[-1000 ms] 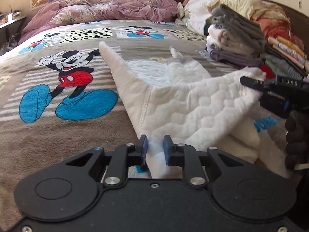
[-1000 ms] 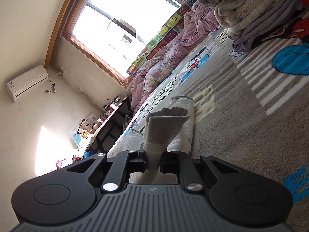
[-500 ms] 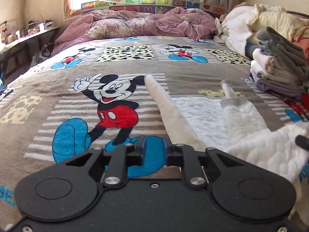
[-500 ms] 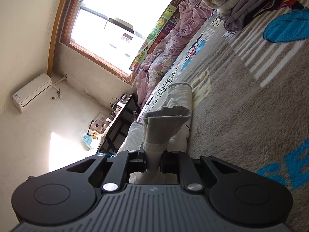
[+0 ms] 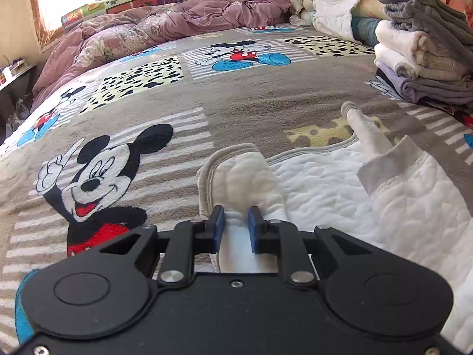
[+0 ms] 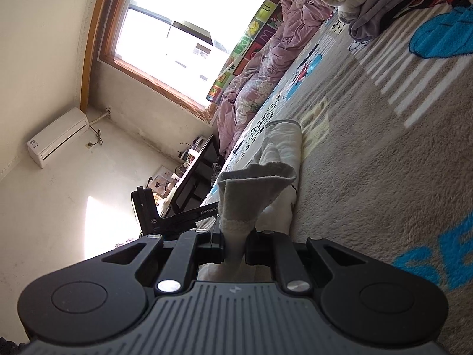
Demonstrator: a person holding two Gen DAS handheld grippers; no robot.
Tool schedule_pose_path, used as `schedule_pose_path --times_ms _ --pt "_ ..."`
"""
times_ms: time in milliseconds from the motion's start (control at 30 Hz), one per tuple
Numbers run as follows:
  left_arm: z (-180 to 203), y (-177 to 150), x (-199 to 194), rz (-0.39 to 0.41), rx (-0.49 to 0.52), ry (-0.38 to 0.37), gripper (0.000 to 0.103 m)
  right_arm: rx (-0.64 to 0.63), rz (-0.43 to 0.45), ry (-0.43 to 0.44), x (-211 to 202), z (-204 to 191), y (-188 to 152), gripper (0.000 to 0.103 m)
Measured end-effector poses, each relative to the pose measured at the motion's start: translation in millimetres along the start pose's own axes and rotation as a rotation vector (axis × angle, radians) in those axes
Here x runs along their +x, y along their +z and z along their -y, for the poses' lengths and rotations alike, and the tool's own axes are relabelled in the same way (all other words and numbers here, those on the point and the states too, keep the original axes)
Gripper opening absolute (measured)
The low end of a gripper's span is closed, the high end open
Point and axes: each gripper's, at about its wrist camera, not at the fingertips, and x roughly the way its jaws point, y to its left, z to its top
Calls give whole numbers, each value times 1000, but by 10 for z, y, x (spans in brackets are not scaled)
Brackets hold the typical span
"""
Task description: Fold clothes
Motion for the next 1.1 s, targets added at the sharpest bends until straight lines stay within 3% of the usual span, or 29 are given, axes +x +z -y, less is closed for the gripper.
schedule_pose_path --times_ms 267,367,400,467,567,767,833,900,1000,1100 --pt "-168 -17 -379 41 -34 -7 17 25 10 1 -40 21 -10 14" --pt "-117 -107 -468 17 -41 -73 17 27 6 -1 -29 22 -10 14" --pt "-21 -164 -404 -14 -18 -83 17 29 4 -2 -22 28 -8 14" --pt "232 -279 -259 -29 83 -32 16 33 -1 -2 7 46 4 14" --pt "194 -180 -268 -50 6 -22 16 35 -4 -10 37 64 2 14" --pt "78 -273 -874 33 -53 -50 17 42 -4 -12 38 86 5 14" --pt "139 -382 -933 15 -39 -47 17 43 -6 -14 42 93 8 14" --pt "275 -496 -776 -52 -18 -60 16 45 -9 -16 46 96 8 14" --pt "535 -609 -641 -50 124 -3 16 49 -10 -19 54 105 16 14" --pt "468 -479 -717 -71 92 -14 16 57 -7 -24 55 124 16 14"
